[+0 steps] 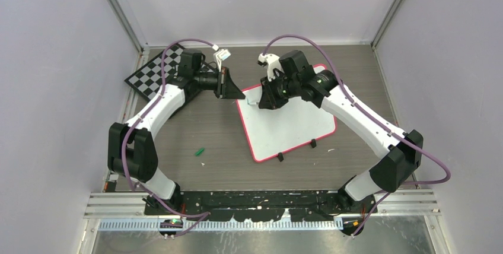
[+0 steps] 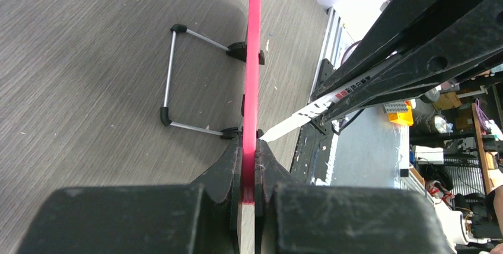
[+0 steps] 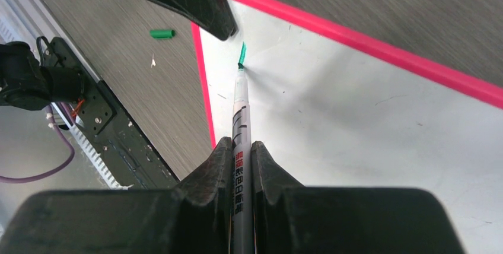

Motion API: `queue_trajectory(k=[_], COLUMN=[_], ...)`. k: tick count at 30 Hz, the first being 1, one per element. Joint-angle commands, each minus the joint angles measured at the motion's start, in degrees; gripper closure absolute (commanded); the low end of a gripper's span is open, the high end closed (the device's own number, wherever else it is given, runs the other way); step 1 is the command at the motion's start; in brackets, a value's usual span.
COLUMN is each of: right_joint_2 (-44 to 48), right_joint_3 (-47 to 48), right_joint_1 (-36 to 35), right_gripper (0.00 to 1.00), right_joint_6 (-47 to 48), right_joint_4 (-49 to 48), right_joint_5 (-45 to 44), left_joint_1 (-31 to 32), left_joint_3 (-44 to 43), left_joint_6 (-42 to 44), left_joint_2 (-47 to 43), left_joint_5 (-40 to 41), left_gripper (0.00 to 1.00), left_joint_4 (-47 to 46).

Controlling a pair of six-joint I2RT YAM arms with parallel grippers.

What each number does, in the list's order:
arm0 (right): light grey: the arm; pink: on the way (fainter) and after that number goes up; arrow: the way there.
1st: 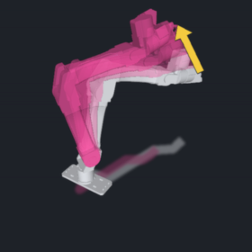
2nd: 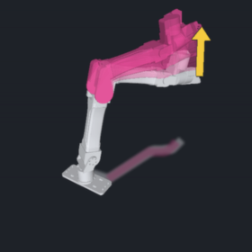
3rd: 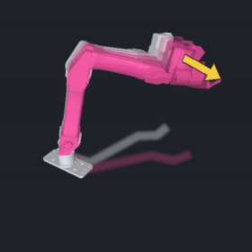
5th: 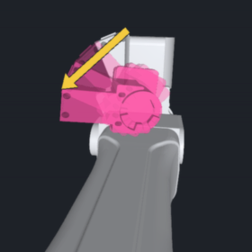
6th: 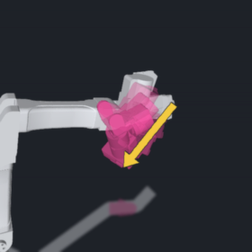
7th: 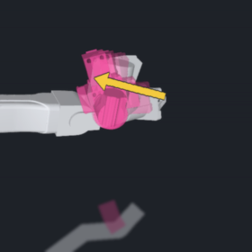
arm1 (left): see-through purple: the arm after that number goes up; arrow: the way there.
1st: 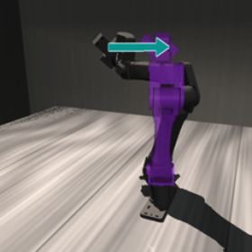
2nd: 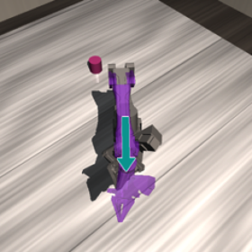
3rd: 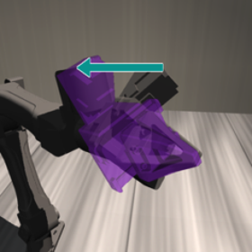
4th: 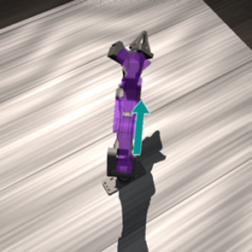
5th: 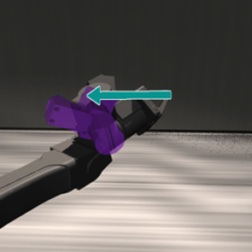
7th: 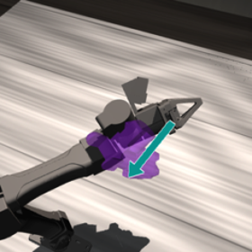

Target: Write a sentence on the whiteboard

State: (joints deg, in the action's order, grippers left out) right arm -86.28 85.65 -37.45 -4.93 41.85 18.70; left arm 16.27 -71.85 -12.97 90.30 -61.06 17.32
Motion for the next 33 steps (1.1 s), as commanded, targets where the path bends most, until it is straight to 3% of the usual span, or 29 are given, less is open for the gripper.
queue_trajectory(k=[1,12,22,33], right_joint_2=[1.37,2.92,4.23,3.66], right_joint_3=[-2.03,-7.47,-2.5,0.16], right_joint_1=[-0.25,-0.37,-0.38,0.52], right_gripper=[1.0,1.0,1.0,1.0], right_joint_6=[0.11,-0.54,-0.17,-0.14], right_joint_4=[-1.59,-1.55,-0.31,0.18], right_joint_5=[-0.62,2.16,4.81,-1.94], left_joint_1=[-0.1,-0.1,-0.1,-0.1], left_joint_3=[0.22,0.65,0.55,0.53], left_joint_6=[-0.31,0.14,0.15,0.23], left_joint_2=[-2.71,-3.05,-2.9,-2.96], left_joint_5=[-0.13,-0.05,-0.29,-0.55], left_gripper=[1.0,1.0,1.0,1.0], left_joint_4=[-1.92,-1.73,-1.76,-1.84])
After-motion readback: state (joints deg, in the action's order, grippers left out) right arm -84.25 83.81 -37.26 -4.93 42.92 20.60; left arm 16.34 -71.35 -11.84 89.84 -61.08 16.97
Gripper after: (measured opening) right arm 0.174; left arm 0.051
